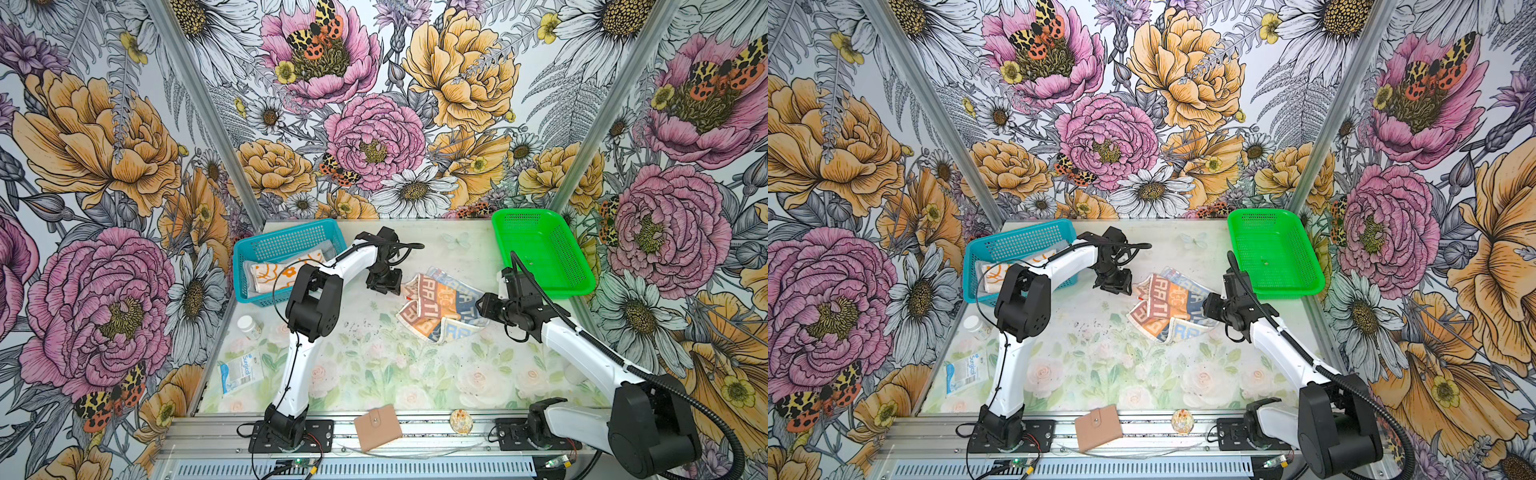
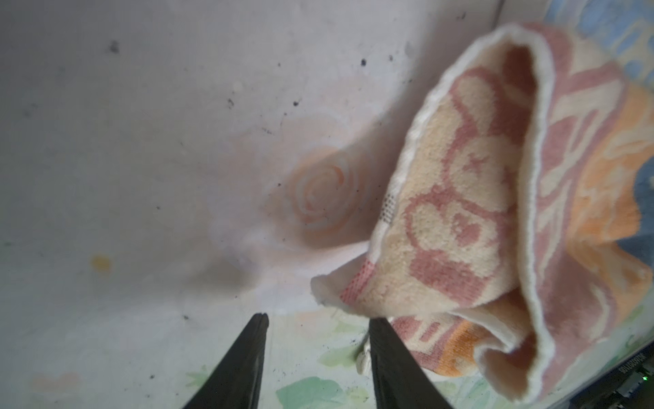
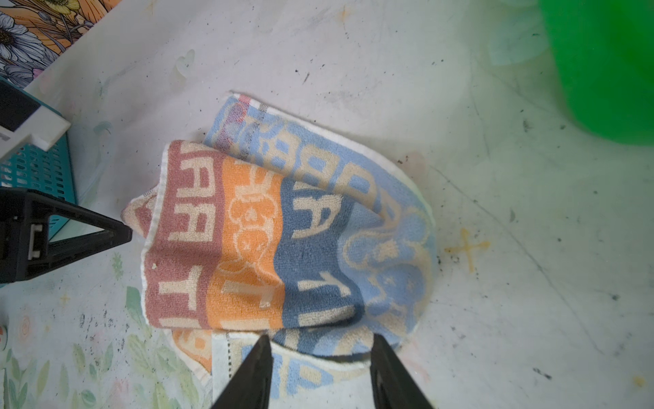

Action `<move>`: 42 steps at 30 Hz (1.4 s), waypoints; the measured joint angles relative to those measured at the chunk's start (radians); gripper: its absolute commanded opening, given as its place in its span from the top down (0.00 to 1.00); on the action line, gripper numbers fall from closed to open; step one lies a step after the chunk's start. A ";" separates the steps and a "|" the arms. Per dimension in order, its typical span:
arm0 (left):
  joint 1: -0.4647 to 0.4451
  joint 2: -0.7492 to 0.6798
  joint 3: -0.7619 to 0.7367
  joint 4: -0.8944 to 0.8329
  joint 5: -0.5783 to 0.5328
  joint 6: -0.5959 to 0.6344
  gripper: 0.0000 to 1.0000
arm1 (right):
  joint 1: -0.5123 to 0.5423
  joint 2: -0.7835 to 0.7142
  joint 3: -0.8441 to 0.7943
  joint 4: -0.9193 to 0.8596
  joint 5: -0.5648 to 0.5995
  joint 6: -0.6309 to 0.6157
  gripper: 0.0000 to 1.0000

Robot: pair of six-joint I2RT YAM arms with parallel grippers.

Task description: Fold and stack the towels

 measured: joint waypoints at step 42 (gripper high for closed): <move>0.036 -0.101 -0.008 0.106 0.051 -0.057 0.61 | 0.064 0.911 0.784 0.069 -0.081 -0.113 0.43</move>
